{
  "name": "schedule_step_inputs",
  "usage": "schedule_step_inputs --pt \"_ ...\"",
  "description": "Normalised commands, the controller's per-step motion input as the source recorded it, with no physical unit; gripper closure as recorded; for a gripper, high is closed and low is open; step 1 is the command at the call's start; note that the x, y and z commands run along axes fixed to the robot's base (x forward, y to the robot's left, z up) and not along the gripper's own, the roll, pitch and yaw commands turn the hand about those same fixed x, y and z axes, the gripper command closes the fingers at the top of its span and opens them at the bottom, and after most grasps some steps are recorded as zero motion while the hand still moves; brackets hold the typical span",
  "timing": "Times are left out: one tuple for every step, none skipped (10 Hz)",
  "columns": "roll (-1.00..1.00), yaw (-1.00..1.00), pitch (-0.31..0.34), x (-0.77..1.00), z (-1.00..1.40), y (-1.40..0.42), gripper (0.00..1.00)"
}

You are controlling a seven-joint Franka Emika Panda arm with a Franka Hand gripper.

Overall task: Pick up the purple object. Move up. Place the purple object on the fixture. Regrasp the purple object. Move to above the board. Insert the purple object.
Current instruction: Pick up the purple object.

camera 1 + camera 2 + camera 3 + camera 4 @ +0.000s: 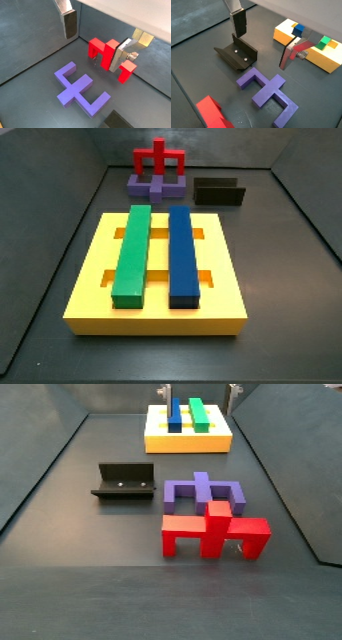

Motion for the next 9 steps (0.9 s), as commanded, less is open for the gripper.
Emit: schedule_step_inputs --pt "-0.01 0.00 0.000 0.00 0.00 0.00 0.00" --pt "-0.12 0.00 -0.137 0.00 -0.28 -0.27 0.00" --pt "-0.14 -0.05 -0.279 -0.23 -0.47 -0.47 0.00" --pt "-0.14 -0.11 -0.280 -0.35 -0.47 -0.53 0.00" --pt "-0.09 -0.17 -0.277 -0.41 -0.58 -0.48 0.00" --pt "-0.02 -0.25 -0.167 -0.60 -0.91 -0.29 0.00" --pt "-0.02 -0.20 -0.173 -0.55 -0.92 -0.17 0.00" --pt "-0.01 -0.10 -0.159 -0.41 -0.97 0.00 0.00" --pt "0.00 0.00 -0.110 0.00 -1.00 0.02 0.00"
